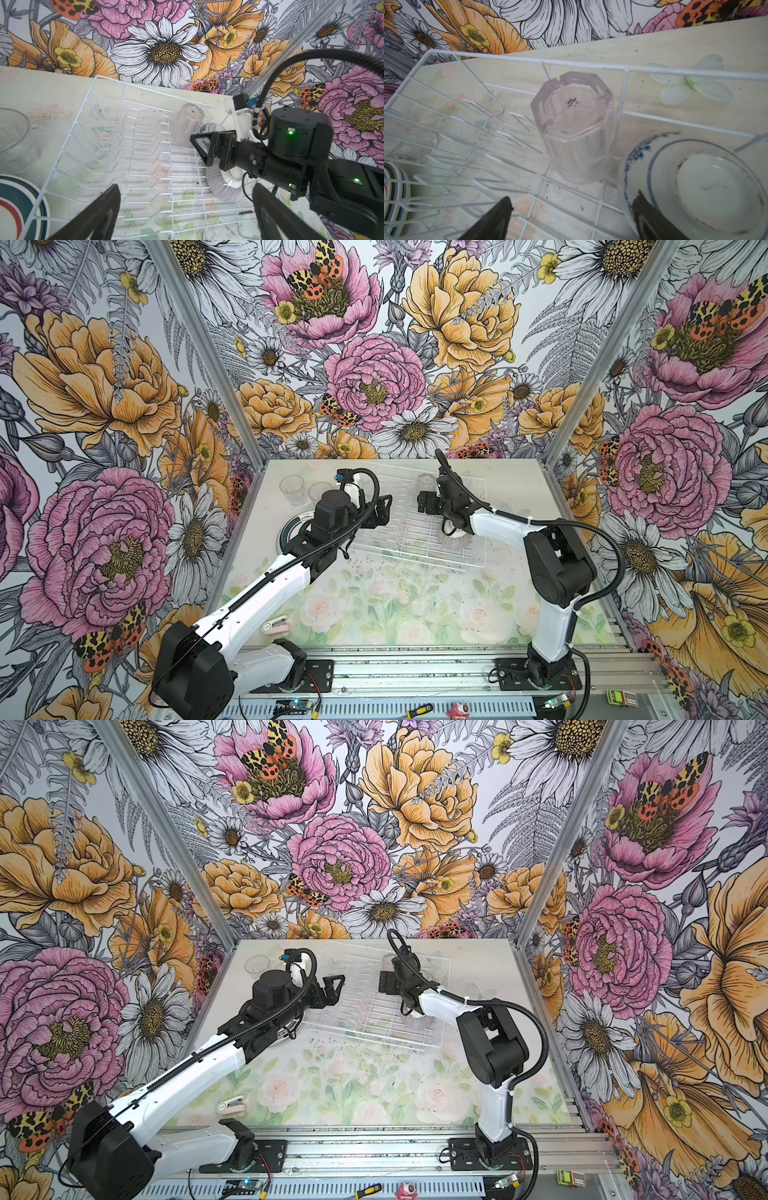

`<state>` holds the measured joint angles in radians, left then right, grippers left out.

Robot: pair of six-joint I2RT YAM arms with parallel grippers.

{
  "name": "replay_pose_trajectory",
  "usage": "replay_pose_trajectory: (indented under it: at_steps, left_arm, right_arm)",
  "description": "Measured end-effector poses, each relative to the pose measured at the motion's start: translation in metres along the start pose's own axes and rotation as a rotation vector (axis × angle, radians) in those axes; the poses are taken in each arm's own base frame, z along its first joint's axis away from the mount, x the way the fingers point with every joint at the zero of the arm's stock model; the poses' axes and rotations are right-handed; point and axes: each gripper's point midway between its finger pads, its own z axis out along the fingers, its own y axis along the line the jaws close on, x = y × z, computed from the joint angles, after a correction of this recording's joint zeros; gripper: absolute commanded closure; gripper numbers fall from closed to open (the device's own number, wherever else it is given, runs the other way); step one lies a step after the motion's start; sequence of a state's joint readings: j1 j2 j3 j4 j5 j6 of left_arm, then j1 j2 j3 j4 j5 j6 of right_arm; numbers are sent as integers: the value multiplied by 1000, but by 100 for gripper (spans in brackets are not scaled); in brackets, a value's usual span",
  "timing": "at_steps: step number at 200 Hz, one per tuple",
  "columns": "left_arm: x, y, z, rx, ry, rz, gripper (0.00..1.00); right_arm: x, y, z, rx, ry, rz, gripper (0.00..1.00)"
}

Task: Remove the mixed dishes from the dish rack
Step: 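Lower the right gripper onto the upside-down octagonal glass and close it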

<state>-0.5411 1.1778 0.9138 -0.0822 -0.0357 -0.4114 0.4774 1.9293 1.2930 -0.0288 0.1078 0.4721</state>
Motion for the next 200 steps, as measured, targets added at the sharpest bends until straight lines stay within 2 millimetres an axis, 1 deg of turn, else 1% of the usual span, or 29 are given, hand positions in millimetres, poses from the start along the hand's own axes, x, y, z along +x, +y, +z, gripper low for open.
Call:
replay_pose_trajectory:
  at_steps: [21,70,104,136,179,200]
  left_arm:
    - [-2,-1,0,4,-8,-2,1]
    - [-5,-3,0,12,-20,-10,1]
    - [-6,-4,1,16,-23,-11,1]
    - [-1,-4,4,15,-9,-9,1]
    - [10,-4,14,10,23,-5,1]
    - [15,-5,21,6,43,-2,2]
  right_arm:
    - [-9,3,12,3,-31,-10,8]
    - [-24,5,29,22,-88,-21,10]
    - [-23,0,39,47,-96,-19,13]
    - [-18,-2,50,58,-87,-21,17]
    - [-27,1,51,61,-105,-18,21]
    - [-30,-1,51,63,-110,-16,26]
